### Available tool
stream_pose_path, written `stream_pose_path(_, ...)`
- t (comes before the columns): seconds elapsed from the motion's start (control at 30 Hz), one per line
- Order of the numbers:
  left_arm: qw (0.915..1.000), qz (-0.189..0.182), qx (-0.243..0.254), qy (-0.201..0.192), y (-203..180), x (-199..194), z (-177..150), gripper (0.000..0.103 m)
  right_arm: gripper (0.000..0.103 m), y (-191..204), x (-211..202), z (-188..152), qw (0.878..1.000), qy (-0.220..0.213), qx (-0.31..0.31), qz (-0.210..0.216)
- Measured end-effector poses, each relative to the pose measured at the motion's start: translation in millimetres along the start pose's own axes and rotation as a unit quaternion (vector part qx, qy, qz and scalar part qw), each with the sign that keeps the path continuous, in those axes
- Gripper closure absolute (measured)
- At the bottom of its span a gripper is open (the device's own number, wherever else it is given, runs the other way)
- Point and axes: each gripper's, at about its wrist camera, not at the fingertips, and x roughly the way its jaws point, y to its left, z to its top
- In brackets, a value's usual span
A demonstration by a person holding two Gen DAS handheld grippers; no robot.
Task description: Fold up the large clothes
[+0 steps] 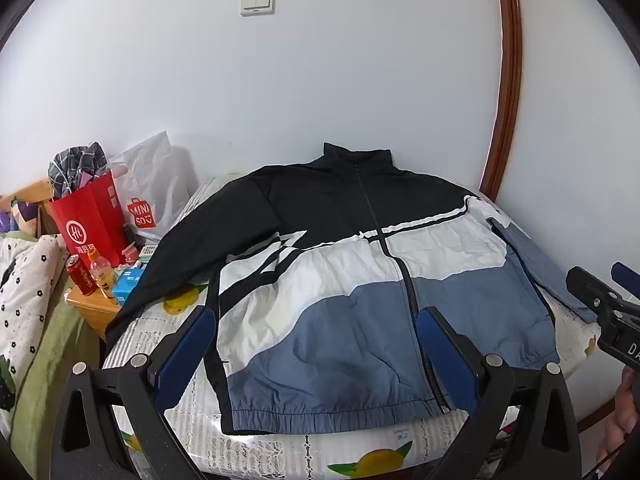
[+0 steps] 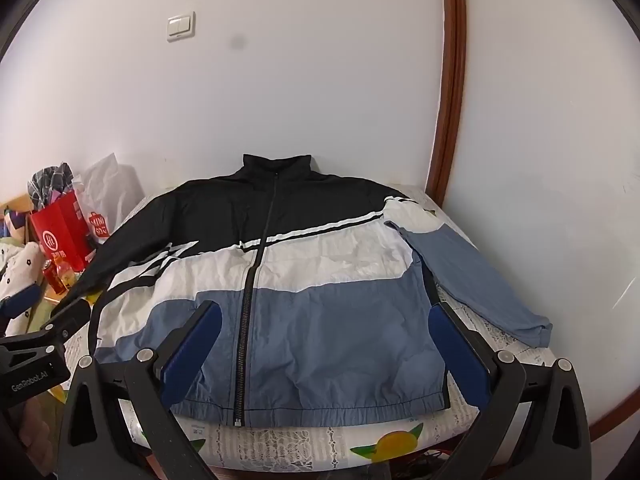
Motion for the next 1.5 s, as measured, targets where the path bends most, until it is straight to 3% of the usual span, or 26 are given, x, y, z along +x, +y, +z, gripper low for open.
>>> stream_pose_path(0.2,0.9998,0.015,0.009,-0.004,-7,-3,-2,0.001,0.001,4,-2,3,1.000,-0.005,-0.008,-0.005)
stream_pose_path(0.6,0.9999,-0.005,0.003,-0.013,-1,-5,-4,0.001,0.001,10,-1,-2,1.000,0.001,-0.008,-0.007)
stream_pose_path(1.5,0.9999,0.001,-0.012,-0.013,17,-6,0,0.001,0.001,25,0,-5,1.000,0.004,-0.016,-0.003)
